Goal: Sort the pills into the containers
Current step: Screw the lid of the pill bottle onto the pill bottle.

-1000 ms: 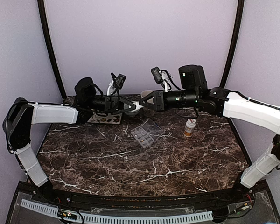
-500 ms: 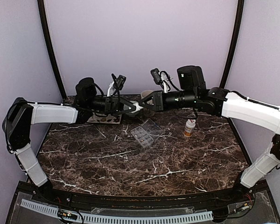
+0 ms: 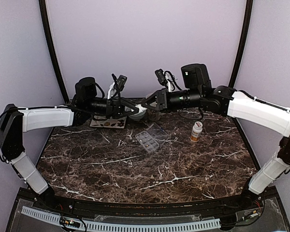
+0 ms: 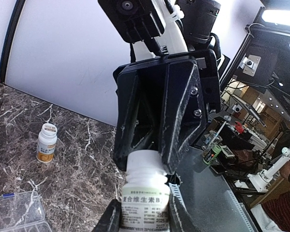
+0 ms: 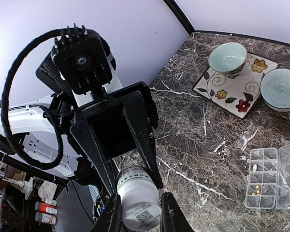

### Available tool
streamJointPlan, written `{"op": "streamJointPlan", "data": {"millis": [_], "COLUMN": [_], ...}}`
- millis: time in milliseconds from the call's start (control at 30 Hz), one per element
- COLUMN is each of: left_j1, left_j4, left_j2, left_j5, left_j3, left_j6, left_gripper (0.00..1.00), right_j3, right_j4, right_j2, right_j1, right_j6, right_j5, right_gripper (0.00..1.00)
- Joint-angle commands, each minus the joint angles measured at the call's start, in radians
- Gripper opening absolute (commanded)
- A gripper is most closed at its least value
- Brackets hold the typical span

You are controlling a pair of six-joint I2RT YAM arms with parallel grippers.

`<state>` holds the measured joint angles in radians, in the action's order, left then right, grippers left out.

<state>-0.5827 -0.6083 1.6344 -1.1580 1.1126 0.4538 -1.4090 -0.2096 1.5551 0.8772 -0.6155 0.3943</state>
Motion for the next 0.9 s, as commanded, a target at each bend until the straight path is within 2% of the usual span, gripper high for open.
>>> {"op": "streamJointPlan", "data": {"millis": [0,233,467,633,867], "left_j1": [-0.161,-0.214,-0.267,-0.296,-0.318], "left_j4": [-0.040,0.164,0.265,0.226,0.097], "left_j2": [-0.062,-0.090,-0.122,-0.153,-0.196], "left_j5": [0.132,0.257,0.400,0.518,0.650], "left_j3": [0.094,0.127,0.125,0.085,0.010], "left_j6": [-0.142,-0.363,-0.546,-0.615,-0.629], "left_gripper": [0.00,0.00,0.00,0.00,0.00], "right_j3": [-0.019,-0.017,-0.018,-0.016,-0.014], "right_j4": [0.000,-0.013,0.011,0.021,-0.003], "right_j2": [0.159,0.171,0.176,0.184,0.189], "right_j1": [0.109,0.102,0.095,0.095,0.095], "right_j6": [-0.061,-0.117,-0.182,-0.221,-0.225], "right_j5": [0.226,0.249,0.297,0.323,0.305], "right_gripper": [0.00,0.00,0.00,0.00,0.00]}}
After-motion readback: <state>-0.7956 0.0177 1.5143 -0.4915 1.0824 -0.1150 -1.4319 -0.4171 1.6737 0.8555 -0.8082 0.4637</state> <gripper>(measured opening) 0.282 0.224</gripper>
